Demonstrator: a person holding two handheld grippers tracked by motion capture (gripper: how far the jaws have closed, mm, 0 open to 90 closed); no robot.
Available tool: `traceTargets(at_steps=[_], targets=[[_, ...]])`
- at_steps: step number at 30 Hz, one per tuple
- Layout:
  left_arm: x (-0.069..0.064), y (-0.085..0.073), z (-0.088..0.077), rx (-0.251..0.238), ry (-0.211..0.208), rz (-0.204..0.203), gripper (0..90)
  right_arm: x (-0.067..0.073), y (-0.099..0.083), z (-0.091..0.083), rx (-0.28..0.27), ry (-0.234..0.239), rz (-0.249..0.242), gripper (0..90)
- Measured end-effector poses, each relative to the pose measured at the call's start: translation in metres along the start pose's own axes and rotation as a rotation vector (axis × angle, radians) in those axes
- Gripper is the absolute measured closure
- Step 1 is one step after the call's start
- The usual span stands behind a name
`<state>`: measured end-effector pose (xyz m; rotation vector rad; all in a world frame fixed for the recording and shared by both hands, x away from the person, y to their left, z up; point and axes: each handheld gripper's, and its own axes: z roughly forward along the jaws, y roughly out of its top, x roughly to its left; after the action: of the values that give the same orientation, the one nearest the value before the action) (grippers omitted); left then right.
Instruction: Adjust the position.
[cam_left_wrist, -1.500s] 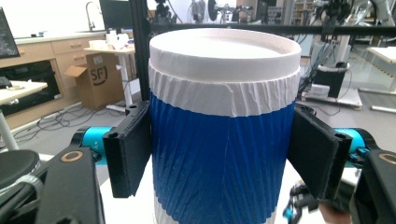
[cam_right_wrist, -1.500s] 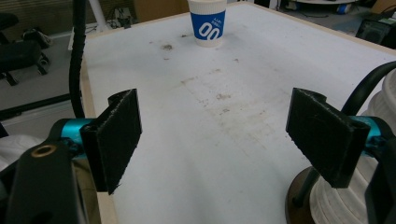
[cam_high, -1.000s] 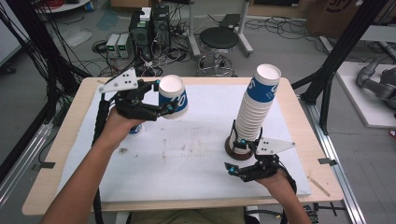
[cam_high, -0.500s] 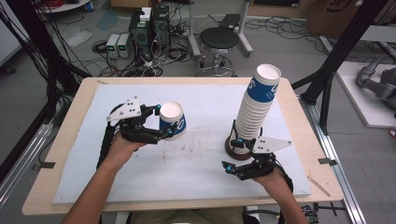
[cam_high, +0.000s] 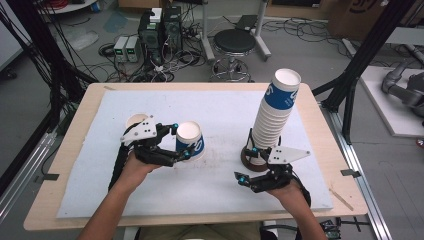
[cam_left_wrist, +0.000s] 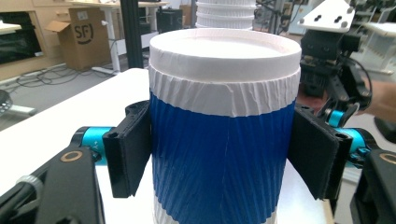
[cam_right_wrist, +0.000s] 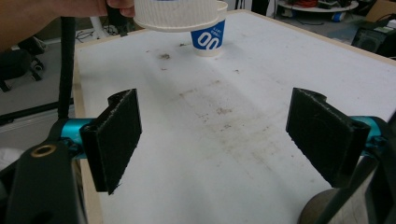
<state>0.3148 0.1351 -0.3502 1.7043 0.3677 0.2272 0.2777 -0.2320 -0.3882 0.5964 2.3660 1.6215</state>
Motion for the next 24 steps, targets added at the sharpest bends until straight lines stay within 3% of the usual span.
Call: traceTargets(at_steps=[4,13,20,24], targets=[[-0.001,-0.005,0.003,0.011,-0.009,-0.008,27.6,0.000,0.001,0.003,0.003,0.012,0.006,18.6],[-0.009,-0.012,0.012,0.002,-0.042,-0.020,27.5,0.002,0.001,0.002,-0.046,0.028,0.031,18.6],[-0.015,-0.012,0.019,-0.006,-0.091,-0.010,27.6,0.002,0.002,0.008,-0.059,0.049,0.034,18.6],[-0.018,-0.014,0.023,-0.019,-0.144,-0.017,27.5,0.005,0.004,0.020,-0.052,0.082,0.026,18.6]])
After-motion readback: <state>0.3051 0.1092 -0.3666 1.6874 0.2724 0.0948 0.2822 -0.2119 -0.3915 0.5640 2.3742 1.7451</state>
